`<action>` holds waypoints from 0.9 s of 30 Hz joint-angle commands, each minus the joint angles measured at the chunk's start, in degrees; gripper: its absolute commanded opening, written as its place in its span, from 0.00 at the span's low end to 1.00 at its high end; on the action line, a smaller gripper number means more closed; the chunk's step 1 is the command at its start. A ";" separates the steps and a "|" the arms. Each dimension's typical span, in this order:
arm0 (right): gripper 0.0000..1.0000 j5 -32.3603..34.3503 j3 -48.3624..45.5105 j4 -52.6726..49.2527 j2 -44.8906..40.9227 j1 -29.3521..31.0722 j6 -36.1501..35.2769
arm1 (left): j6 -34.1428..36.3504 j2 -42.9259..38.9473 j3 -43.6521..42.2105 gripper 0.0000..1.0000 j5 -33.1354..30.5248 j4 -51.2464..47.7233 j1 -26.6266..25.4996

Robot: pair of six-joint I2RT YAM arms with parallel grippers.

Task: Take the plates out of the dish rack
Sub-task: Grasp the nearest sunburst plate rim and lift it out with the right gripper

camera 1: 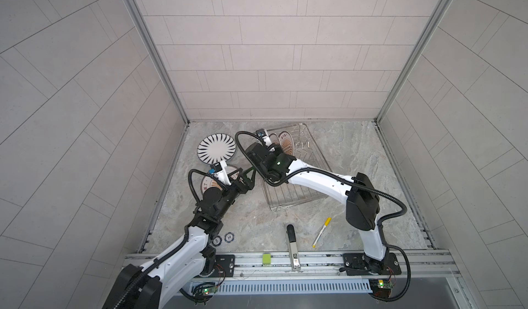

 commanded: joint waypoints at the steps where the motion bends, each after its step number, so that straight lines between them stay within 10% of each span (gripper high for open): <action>1: 0.01 5.00 -1.86 2.38 -5.85 0.38 -0.91 | 1.03 -0.84 -0.56 1.00 0.15 -0.43 -0.16; 13: 0.00 -1.98 -22.56 14.43 -25.16 1.90 -1.42 | 1.65 -4.41 -0.66 1.00 3.53 -1.81 -0.16; 27: 0.00 -46.97 -54.02 36.75 -51.36 -11.65 9.22 | 3.02 -3.31 2.94 1.00 13.59 -3.31 -0.78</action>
